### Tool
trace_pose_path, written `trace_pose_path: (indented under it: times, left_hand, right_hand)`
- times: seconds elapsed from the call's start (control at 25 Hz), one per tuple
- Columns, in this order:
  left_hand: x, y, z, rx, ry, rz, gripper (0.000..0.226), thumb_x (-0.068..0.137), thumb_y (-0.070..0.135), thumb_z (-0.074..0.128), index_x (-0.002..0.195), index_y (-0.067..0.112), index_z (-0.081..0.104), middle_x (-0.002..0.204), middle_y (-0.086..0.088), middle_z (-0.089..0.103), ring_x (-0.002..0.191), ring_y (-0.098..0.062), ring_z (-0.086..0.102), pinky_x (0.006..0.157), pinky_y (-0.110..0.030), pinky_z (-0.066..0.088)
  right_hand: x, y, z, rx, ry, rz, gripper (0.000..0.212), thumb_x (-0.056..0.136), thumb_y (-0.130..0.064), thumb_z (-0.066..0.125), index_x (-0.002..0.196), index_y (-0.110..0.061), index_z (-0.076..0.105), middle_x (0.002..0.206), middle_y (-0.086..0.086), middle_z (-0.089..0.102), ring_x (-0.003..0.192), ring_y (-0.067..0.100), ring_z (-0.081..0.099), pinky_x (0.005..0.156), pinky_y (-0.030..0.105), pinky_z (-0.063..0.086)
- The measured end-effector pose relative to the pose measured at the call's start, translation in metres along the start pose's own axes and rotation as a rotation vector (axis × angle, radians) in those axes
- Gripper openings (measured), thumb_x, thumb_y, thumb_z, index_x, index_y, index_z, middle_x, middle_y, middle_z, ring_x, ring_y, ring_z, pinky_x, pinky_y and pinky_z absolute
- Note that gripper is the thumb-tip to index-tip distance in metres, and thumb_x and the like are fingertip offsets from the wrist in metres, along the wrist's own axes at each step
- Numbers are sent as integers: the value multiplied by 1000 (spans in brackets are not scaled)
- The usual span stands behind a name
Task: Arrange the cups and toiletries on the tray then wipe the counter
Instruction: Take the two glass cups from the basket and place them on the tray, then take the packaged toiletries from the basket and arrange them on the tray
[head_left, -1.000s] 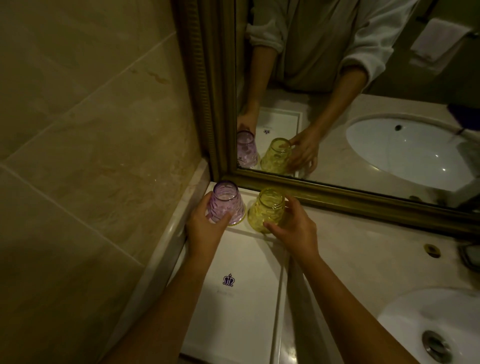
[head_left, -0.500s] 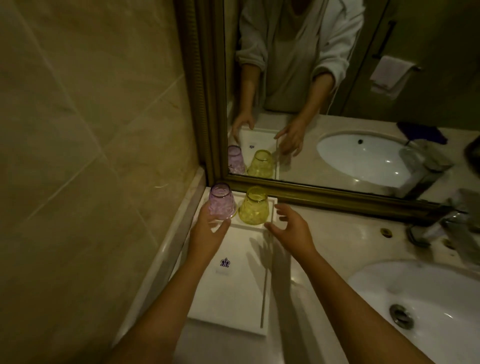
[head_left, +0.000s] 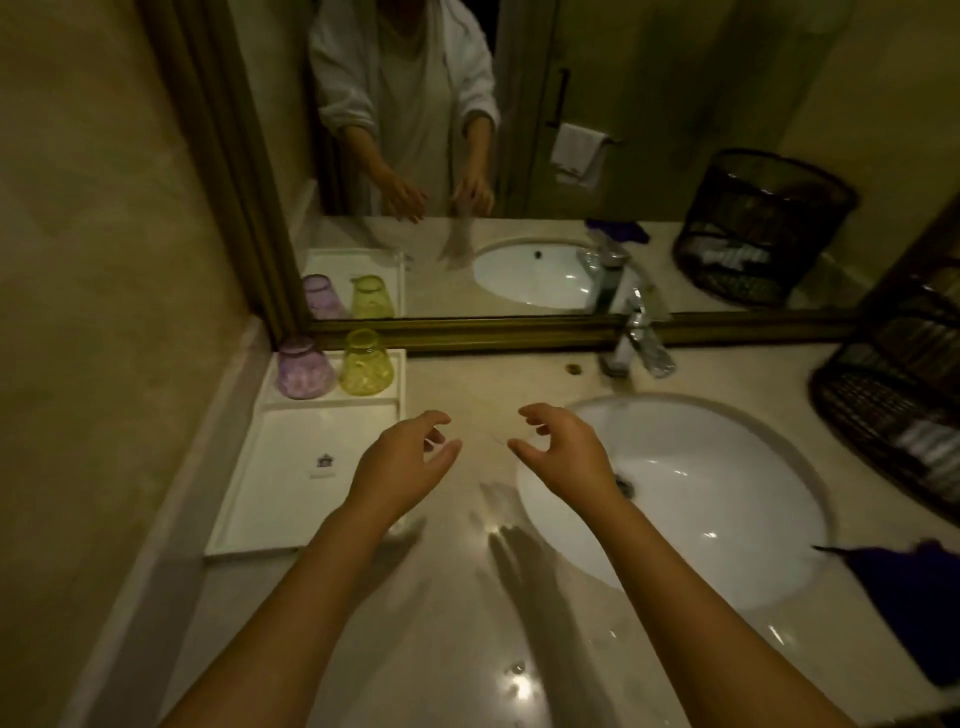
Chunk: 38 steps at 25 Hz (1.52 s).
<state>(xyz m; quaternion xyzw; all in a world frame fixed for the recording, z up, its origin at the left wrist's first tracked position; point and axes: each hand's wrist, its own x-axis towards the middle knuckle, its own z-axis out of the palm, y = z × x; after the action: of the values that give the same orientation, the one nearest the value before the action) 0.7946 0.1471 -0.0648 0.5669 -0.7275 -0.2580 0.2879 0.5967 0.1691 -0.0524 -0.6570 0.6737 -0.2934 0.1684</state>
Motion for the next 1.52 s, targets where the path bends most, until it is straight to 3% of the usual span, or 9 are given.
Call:
trace_pose_path:
  times: [0.2,0.36,0.6,0.8,1.16,1.52]
  left_hand:
    - [-21,66,45,334,-12,250,45,85,47,52,122,22,54,106,-3,68,92,-20,62,74,-30,47]
    - [-48,129,100,543,-3,350,45,86,49,47,118,19,56,103,-4,68,91,-23,62,79,-35,46]
    - [-105,208,189,565,-56,326,44,89,48,42,117,17,56,100,-4,68,91,-24,61,77,-35,42]
    - [-104,278,234,578,-75,407,44,90,49,40,115,17,57,104,-4,68,93,-23,61,88,-37,41]
    - [-37,365,309,514,-91,580,47,91,49,38,122,17,54,114,-6,66,104,-24,58,96,-40,37]
    - [76,471,333,496,21,779,41,90,47,42,113,18,58,106,-5,67,101,-25,60,96,-41,38]
  right_hand:
    - [-53,51,-65,-220,41,14,43,84,-37,60,123,-19,53,118,5,62,106,23,58,92,39,43]
    - [-98,98,-118,-415,92,-24,39,87,-37,53,121,-18,55,110,6,65,100,26,58,85,37,40]
    - [-172,183,-190,-554,61,-15,34,90,-37,46,112,-14,58,102,6,65,90,23,58,79,36,42]
    - [-198,238,-247,-592,128,33,32,90,-36,44,107,-14,60,101,6,66,89,23,58,79,37,43]
    - [-171,311,-325,-653,276,92,31,88,-35,47,106,-14,61,106,6,64,97,25,56,86,37,37]
    - [-91,341,-444,-752,443,3,27,86,-31,55,104,-12,64,102,8,66,98,27,58,91,43,39]
